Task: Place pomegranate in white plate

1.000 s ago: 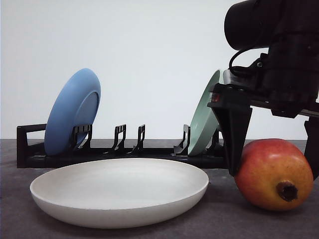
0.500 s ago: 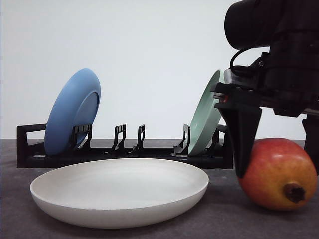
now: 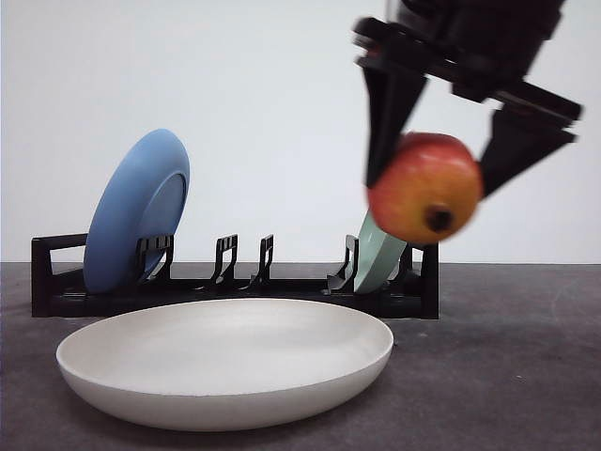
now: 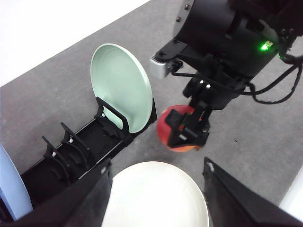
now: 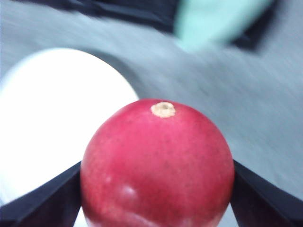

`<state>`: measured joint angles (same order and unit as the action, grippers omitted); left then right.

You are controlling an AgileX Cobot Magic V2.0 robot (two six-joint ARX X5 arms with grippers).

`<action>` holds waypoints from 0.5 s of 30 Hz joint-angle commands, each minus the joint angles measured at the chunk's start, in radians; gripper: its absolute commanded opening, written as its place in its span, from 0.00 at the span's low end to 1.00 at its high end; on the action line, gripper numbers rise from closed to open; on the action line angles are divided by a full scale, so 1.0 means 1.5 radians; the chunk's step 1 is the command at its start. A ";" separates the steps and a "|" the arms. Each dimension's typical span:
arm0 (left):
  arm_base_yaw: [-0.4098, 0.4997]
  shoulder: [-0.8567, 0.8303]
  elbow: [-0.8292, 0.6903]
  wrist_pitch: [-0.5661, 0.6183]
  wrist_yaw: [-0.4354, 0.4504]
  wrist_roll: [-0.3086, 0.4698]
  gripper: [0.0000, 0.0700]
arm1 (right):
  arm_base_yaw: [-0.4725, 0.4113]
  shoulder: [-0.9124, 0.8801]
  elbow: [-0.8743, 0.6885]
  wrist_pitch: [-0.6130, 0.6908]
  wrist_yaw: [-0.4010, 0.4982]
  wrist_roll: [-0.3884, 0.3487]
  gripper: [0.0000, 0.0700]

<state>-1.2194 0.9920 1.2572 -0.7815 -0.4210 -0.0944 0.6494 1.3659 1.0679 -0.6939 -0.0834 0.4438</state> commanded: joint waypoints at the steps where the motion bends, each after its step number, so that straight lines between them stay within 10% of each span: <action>1: -0.007 0.005 0.014 0.006 -0.003 -0.003 0.51 | 0.016 0.011 0.013 0.036 -0.004 -0.012 0.56; 15: -0.007 0.005 0.014 0.006 -0.003 -0.003 0.51 | 0.117 0.161 0.013 0.188 -0.034 -0.012 0.57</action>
<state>-1.2194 0.9920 1.2572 -0.7818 -0.4213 -0.0944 0.8106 1.5862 1.0691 -0.4277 -0.1314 0.4343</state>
